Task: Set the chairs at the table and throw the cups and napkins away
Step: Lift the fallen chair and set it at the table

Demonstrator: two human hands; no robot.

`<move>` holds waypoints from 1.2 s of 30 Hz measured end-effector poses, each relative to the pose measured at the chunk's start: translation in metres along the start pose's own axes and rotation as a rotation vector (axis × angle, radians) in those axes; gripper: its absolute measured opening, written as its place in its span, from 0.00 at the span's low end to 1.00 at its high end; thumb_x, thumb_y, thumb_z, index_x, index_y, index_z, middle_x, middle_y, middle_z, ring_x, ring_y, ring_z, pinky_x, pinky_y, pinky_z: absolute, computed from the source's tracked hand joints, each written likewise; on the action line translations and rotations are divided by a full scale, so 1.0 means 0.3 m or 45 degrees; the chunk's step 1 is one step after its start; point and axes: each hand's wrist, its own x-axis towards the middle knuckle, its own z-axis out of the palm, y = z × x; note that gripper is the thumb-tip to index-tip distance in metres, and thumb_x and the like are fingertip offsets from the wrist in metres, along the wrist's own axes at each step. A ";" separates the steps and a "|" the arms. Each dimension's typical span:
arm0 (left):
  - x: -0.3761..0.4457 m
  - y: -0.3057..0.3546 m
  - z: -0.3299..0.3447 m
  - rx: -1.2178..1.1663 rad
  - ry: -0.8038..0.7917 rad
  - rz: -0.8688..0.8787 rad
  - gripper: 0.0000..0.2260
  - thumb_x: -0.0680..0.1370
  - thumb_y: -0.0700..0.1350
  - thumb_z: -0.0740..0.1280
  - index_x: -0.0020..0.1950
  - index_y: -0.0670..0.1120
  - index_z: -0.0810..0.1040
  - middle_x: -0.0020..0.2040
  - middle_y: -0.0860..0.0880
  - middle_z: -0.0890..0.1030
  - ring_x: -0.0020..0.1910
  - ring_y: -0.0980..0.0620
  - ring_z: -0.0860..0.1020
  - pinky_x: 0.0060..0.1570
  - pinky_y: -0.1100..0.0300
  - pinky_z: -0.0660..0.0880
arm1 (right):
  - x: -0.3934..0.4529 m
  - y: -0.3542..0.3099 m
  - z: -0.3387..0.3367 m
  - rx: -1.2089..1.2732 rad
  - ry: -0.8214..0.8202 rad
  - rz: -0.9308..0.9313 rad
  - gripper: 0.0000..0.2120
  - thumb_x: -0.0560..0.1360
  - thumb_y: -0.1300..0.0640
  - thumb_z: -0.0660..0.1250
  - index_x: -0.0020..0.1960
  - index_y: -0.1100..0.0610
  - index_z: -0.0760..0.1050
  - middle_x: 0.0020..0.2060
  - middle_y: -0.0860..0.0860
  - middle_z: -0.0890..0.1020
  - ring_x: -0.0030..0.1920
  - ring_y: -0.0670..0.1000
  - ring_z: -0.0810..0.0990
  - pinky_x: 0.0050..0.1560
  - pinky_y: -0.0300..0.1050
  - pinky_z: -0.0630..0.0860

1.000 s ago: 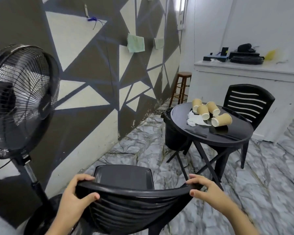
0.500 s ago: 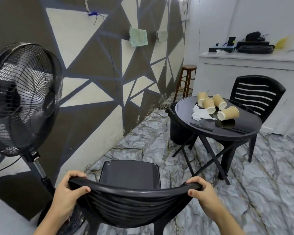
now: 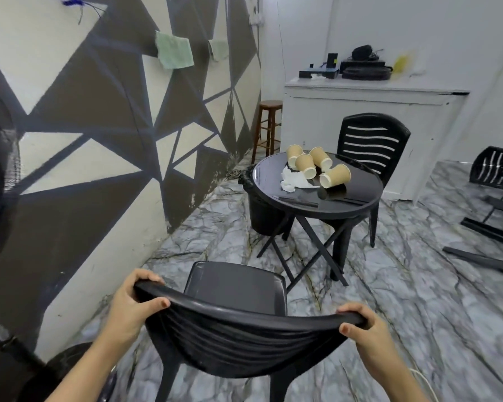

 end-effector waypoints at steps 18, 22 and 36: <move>0.184 -0.205 0.229 -0.193 -0.268 -0.299 0.29 0.45 0.57 0.84 0.37 0.48 0.76 0.35 0.46 0.79 0.35 0.52 0.79 0.32 0.63 0.76 | 0.031 -0.085 -0.174 -0.171 0.299 -0.107 0.13 0.59 0.71 0.73 0.42 0.59 0.79 0.43 0.58 0.81 0.39 0.50 0.80 0.35 0.31 0.75; 0.295 -0.233 0.249 -0.214 -0.279 -0.258 0.19 0.52 0.47 0.80 0.37 0.50 0.76 0.36 0.46 0.77 0.34 0.53 0.77 0.33 0.64 0.75 | 0.092 -0.112 -0.164 -0.199 0.317 -0.085 0.12 0.64 0.73 0.71 0.41 0.59 0.78 0.42 0.59 0.79 0.36 0.49 0.78 0.32 0.30 0.74; 0.748 -0.146 0.398 -0.175 -0.250 -0.210 0.11 0.63 0.44 0.76 0.39 0.50 0.76 0.45 0.48 0.79 0.40 0.55 0.80 0.38 0.62 0.78 | 0.498 -0.294 -0.110 -0.006 0.420 -0.218 0.11 0.69 0.70 0.66 0.37 0.55 0.80 0.36 0.55 0.77 0.29 0.43 0.79 0.28 0.31 0.75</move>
